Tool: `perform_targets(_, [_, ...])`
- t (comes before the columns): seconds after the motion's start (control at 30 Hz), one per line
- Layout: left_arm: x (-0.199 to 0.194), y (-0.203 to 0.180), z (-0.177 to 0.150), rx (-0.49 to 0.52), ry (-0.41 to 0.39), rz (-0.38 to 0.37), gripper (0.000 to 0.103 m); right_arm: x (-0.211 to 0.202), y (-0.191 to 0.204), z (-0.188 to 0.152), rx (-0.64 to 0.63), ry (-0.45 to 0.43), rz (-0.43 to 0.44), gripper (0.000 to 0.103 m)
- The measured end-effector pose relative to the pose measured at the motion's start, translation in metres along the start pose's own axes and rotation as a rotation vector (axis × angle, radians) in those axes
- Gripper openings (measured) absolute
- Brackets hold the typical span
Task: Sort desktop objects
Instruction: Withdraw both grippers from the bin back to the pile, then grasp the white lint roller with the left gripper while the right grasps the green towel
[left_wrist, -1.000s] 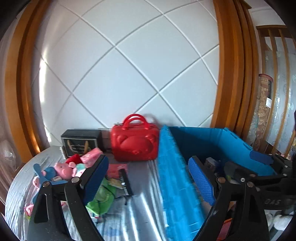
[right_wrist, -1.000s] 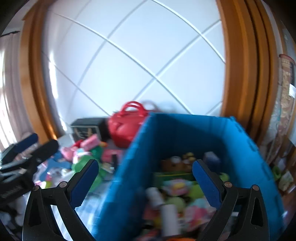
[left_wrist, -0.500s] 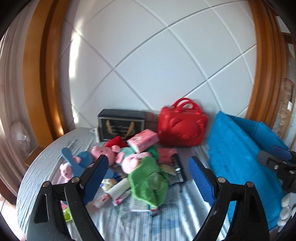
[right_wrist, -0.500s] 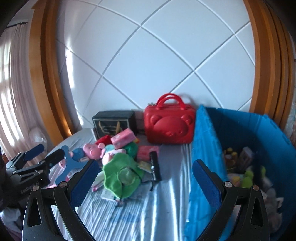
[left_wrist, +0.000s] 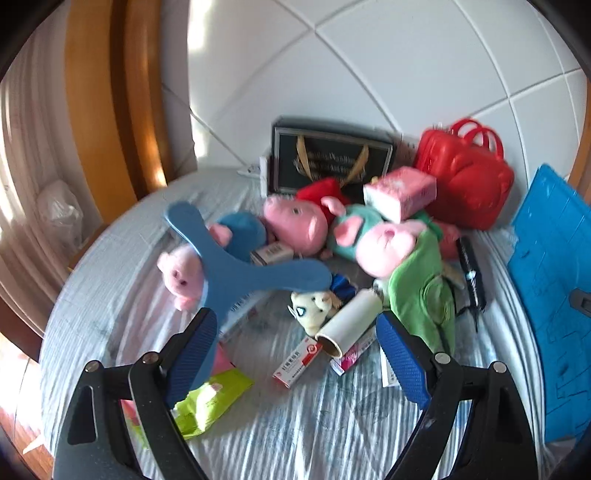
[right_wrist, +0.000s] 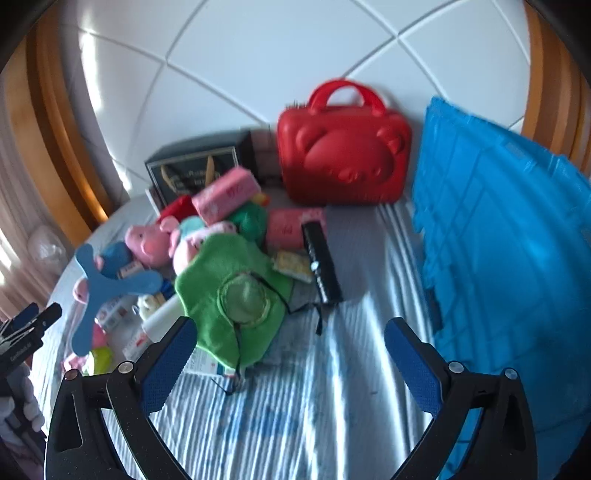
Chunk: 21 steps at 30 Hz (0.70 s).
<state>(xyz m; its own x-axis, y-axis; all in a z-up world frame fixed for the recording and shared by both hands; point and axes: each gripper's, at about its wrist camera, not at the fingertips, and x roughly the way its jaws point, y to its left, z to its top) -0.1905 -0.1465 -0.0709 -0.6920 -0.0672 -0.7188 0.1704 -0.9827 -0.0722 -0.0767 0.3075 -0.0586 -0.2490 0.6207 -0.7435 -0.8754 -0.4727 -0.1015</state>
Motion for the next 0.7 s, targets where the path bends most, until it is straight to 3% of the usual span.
perform_targets(0.27, [0.103, -0.029, -0.013, 0.068, 0.165, -0.055, 0.089, 0.074, 0.002, -0.008, 0.016, 0.133, 0.011, 0.103])
perform_targets(0.5, [0.170, -0.057, -0.017, 0.125, 0.281, -0.094, 0.088, 0.118, 0.009, -0.007, -0.012, 0.189, 0.006, 0.103])
perform_targets(0.6, [0.182, -0.066, -0.019, 0.164, 0.258, -0.050, 0.086, 0.135, 0.016, -0.009, -0.038, 0.203, 0.034, 0.103])
perform_targets(0.7, [0.179, -0.068, -0.015, 0.168, 0.240, -0.092, 0.056, 0.149, 0.026, -0.010, -0.062, 0.227, 0.051, 0.103])
